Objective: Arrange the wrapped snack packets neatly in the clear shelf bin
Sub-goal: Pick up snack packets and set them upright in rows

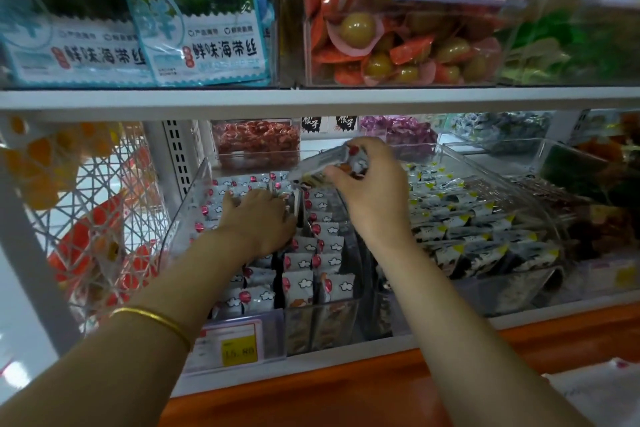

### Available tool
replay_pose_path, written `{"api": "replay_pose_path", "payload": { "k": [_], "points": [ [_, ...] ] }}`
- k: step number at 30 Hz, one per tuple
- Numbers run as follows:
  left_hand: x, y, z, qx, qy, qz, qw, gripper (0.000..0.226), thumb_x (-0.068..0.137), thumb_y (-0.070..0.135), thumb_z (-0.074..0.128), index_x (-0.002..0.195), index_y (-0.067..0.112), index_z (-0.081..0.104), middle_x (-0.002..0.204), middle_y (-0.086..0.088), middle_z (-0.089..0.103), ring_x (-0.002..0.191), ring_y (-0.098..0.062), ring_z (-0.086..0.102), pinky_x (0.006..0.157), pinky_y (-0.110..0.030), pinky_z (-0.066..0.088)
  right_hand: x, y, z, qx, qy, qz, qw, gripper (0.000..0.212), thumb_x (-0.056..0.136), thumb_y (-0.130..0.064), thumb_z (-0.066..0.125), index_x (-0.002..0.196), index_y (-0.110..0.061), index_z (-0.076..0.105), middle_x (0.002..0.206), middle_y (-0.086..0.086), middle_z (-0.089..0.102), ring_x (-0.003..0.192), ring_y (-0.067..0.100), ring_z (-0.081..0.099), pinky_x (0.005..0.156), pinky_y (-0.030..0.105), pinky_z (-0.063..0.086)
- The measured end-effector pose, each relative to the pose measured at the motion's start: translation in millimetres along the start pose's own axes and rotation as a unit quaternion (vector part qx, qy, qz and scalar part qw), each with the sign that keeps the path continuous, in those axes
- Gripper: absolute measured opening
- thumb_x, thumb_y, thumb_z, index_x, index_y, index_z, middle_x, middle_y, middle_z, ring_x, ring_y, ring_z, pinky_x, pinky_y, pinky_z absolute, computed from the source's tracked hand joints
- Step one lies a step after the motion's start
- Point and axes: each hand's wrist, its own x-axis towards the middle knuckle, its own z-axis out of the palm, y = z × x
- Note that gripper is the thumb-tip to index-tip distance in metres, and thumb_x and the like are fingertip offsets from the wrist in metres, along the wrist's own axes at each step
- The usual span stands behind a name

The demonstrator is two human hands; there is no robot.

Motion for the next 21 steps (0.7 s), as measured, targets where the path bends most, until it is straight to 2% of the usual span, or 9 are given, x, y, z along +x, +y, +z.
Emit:
{"api": "replay_pose_path", "payload": {
  "k": [4,5,7,9,12,14,16,18,21],
  "points": [
    [-7.7,1.3,4.2,-0.028,0.012,0.003,1.000,0.043,0.097,0.041,0.027,0.120,0.014,0.052,0.126,-0.008,0.044,0.125,-0.023,0.035,0.108,-0.056,0.016,31.2,0.2,30.9,-0.143,-0.119,-0.056,0.981,0.015,0.084,-0.009,0.066,0.097,-0.005,0.059,0.099,0.010,0.060,0.090,0.021,0.054,0.068,0.026,0.038],
    [-8.8,1.1,5.1,-0.036,0.015,0.002,0.999,0.043,0.097,0.040,0.027,0.121,0.014,0.052,0.128,-0.008,0.044,0.127,-0.023,0.034,0.109,-0.057,0.016,37.3,1.3,38.9,-0.156,-0.148,-0.061,0.975,0.010,0.084,-0.009,0.065,0.090,-0.007,0.057,0.093,0.009,0.059,0.086,0.022,0.054,0.065,0.028,0.038],
    [-11.4,0.4,7.3,-0.056,0.023,0.001,0.998,0.043,0.097,0.039,0.026,0.121,0.015,0.051,0.128,-0.008,0.044,0.128,-0.022,0.032,0.109,-0.058,0.015,42.9,2.9,53.9,-0.176,-0.205,-0.070,0.960,0.017,0.083,-0.009,0.066,0.078,-0.014,0.051,0.075,-0.003,0.048,0.078,0.018,0.049,0.057,0.025,0.033],
    [-14.3,-1.2,10.2,-0.077,0.039,0.006,0.996,0.042,0.097,0.039,0.026,0.121,0.016,0.052,0.126,-0.007,0.046,0.127,-0.022,0.033,0.109,-0.058,0.015,45.5,7.2,67.8,-0.218,-0.249,-0.077,0.940,0.013,0.083,-0.011,0.067,0.086,-0.013,0.055,0.071,-0.008,0.036,0.077,0.016,0.046,0.060,0.025,0.034],
    [-15.6,-4.0,11.9,-0.109,0.051,0.012,0.993,0.044,0.096,0.041,0.028,0.124,0.017,0.051,0.130,-0.006,0.047,0.128,-0.023,0.034,0.110,-0.056,0.016,49.1,12.5,82.1,-0.286,-0.313,-0.095,0.901,0.022,0.085,-0.011,0.066,0.106,-0.010,0.060,0.084,-0.003,0.040,0.080,0.016,0.044,0.061,0.022,0.032],
    [-15.3,-6.2,11.0,-0.127,0.046,0.011,0.991,0.045,0.095,0.043,0.030,0.127,0.019,0.049,0.136,-0.004,0.045,0.131,-0.023,0.033,0.111,-0.054,0.015,53.0,13.0,86.8,-0.316,-0.390,-0.086,0.861,0.007,0.090,-0.011,0.059,0.093,-0.006,0.062,0.079,0.001,0.049,0.081,0.018,0.048,0.056,0.020,0.033],
    [-15.1,-8.0,10.6,-0.140,0.043,0.015,0.989,0.046,0.095,0.044,0.031,0.130,0.020,0.048,0.141,-0.003,0.043,0.132,-0.023,0.032,0.112,-0.053,0.015,57.0,14.2,90.3,-0.333,-0.457,-0.058,0.823,0.017,0.094,-0.009,0.049,0.090,-0.002,0.064,0.090,0.011,0.062,0.085,0.022,0.054,0.069,0.028,0.043],
    [-15.5,-9.2,10.5,-0.150,0.044,0.020,0.988,0.045,0.095,0.045,0.032,0.131,0.021,0.048,0.142,-0.003,0.042,0.133,-0.022,0.032,0.112,-0.051,0.014,59.5,17.6,89.9,-0.326,-0.442,-0.048,0.834,0.022,0.094,-0.005,0.046,0.105,-0.001,0.065,0.112,0.016,0.063,0.097,0.024,0.058,0.086,0.034,0.046],
    [-16.3,-9.4,10.1,-0.151,0.033,0.024,0.988,0.047,0.095,0.045,0.035,0.134,0.022,0.046,0.148,-0.001,0.036,0.138,-0.020,0.024,0.113,-0.049,0.007,65.9,24.4,87.3,-0.294,-0.312,-0.047,0.902,0.023,0.091,-0.001,0.046,0.105,-0.009,0.063,0.115,0.011,0.062,0.102,0.024,0.058,0.087,0.033,0.045]
  ]
}}
